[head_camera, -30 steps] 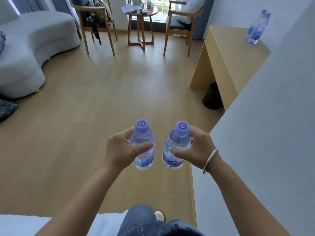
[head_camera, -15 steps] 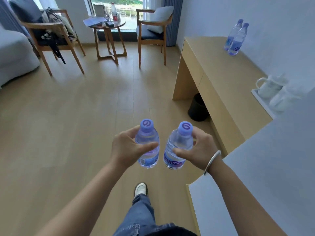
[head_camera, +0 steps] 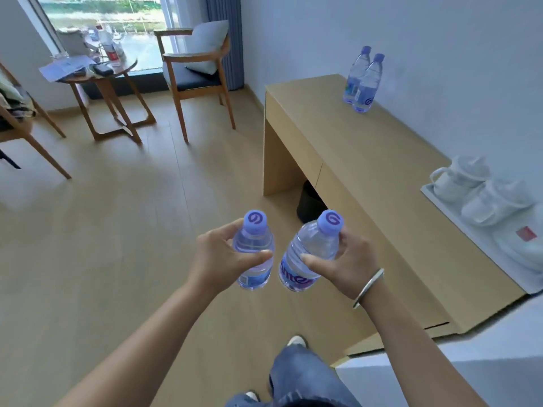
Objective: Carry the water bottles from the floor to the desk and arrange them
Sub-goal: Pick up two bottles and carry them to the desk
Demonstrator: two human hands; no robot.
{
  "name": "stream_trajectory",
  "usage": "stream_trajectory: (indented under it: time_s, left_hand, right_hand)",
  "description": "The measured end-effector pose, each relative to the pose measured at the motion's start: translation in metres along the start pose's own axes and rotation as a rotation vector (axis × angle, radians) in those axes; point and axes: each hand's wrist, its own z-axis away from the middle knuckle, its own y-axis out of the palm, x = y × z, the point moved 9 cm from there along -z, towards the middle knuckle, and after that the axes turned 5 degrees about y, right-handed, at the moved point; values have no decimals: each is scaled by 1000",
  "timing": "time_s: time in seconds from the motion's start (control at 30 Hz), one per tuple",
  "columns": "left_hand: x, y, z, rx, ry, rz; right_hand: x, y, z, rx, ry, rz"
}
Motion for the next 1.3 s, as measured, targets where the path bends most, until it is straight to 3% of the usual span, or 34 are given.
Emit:
stream_trajectory:
  time_s: [0.27, 0.57, 1.07, 1.3]
  left_hand:
    - [4, 63, -143, 111, 52, -40]
    - [-36, 150, -302, 175, 164, -17]
    - [-22, 251, -456, 402, 96, 12]
    - [-19, 296, -547, 558, 95, -4]
  right_hand:
    - [-42, -22, -127, -63, 68, 13]
    - [-83, -82, -259, -138, 125, 45]
    - [-165, -117, -373, -302, 375, 71]
    - [-186, -129, -431, -476, 516, 54]
